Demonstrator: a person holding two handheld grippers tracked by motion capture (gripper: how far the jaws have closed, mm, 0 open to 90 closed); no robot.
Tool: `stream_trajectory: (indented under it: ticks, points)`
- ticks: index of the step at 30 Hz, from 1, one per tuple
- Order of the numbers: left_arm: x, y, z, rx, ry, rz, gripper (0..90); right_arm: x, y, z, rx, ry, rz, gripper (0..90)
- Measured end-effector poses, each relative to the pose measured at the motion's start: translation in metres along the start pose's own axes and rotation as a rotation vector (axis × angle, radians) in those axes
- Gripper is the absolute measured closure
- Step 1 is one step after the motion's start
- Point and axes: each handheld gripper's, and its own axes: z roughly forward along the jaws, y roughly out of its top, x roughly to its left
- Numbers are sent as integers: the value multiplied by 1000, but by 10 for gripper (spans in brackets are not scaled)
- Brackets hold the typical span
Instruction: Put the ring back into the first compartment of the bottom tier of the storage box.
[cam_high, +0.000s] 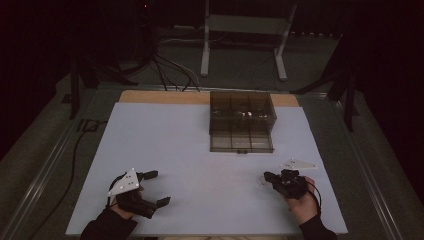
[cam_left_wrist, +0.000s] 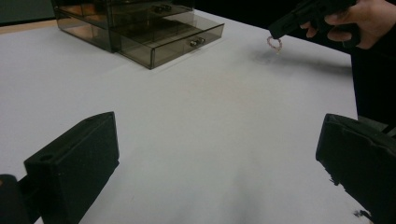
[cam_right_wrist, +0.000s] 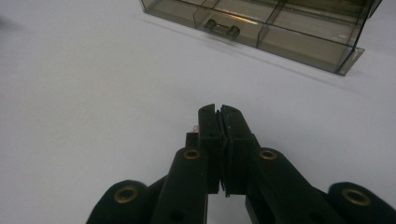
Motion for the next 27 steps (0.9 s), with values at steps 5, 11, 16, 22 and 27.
stream_trajectory:
  ticks: [5, 11, 16, 22, 27]
  points:
    - [0, 0, 0, 5, -1, 1, 6, 1, 3, 0, -1, 2, -6, 886]
    - [0, 0, 0, 4, -2, 1, 6, 4, 7, 0, -3, 5, -10, 885]
    - [0, -1, 1, 9, -2, 3, 6, 6, 11, 1, -7, 8, -18, 885]
    - [0, 0, 0, 6, -2, 1, 6, 10, 16, 1, -14, 10, -29, 885]
    - [0, -1, 1, 10, 0, 5, 6, 11, 21, 1, -22, 12, -35, 885]
